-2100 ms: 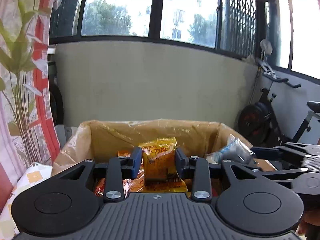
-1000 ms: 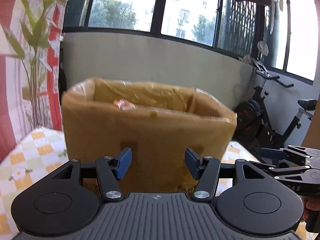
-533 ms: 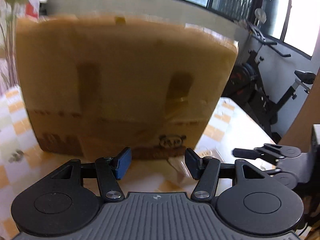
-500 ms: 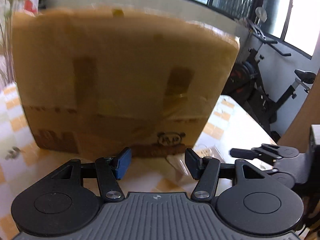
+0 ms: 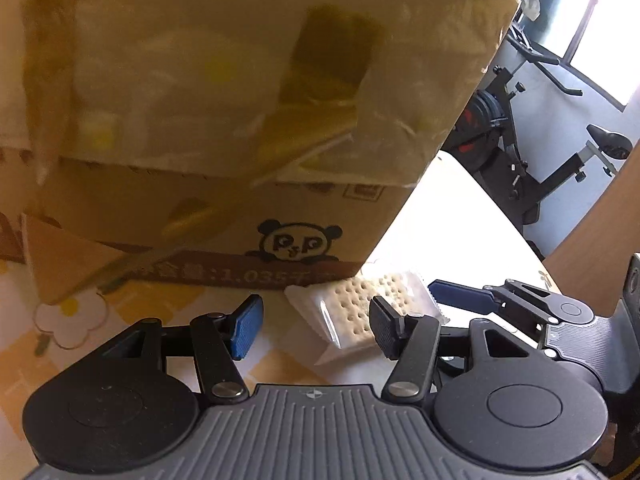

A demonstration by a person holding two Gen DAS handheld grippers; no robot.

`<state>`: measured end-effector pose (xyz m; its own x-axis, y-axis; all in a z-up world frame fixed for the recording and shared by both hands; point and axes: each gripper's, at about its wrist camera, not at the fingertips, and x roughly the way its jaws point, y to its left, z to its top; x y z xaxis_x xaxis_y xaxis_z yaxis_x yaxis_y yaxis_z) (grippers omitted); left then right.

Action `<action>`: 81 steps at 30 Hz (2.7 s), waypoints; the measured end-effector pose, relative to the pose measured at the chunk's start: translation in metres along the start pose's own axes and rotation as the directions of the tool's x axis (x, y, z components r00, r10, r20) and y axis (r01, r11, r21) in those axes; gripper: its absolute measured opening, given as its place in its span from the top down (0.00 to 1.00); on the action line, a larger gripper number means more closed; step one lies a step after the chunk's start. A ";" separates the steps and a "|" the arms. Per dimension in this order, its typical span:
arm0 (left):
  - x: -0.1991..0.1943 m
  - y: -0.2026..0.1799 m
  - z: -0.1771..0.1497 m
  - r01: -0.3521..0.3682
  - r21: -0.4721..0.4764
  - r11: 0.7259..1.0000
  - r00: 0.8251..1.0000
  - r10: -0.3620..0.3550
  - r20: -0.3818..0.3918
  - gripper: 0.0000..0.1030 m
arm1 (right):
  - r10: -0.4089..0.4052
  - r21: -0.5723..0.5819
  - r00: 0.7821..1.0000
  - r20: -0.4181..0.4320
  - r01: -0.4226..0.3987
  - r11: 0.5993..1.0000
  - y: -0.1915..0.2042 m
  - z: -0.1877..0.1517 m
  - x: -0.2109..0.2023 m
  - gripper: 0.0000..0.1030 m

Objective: Organize snacks
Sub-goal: 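Grasp the white cracker pack with the left tool, then lift the cracker pack over the box and open the left tool to drop it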

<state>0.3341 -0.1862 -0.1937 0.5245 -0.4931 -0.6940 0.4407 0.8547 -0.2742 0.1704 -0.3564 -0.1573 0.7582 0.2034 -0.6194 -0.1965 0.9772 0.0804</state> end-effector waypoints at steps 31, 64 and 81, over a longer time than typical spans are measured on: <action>-0.027 0.016 -0.031 0.051 0.071 0.996 0.998 -0.049 -0.040 0.71 | -0.012 -0.172 0.998 -0.060 0.002 0.985 0.046 -0.008 -0.003 0.54; -0.160 0.009 0.098 0.020 0.151 0.988 0.931 -0.074 0.358 0.71 | -0.014 -0.216 0.975 0.221 0.063 0.974 0.098 0.185 -0.052 0.56; -0.117 0.024 0.119 -0.046 0.129 0.991 0.971 0.014 0.239 0.63 | -0.099 -0.116 0.993 0.064 0.106 0.988 0.073 0.208 0.010 0.56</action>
<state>0.3699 -0.1277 -0.0398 0.6896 -0.5055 -0.5185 0.5063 0.8485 -0.1539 0.2931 -0.2700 0.0048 0.8124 0.1089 -0.5729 -0.1855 0.9797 -0.0767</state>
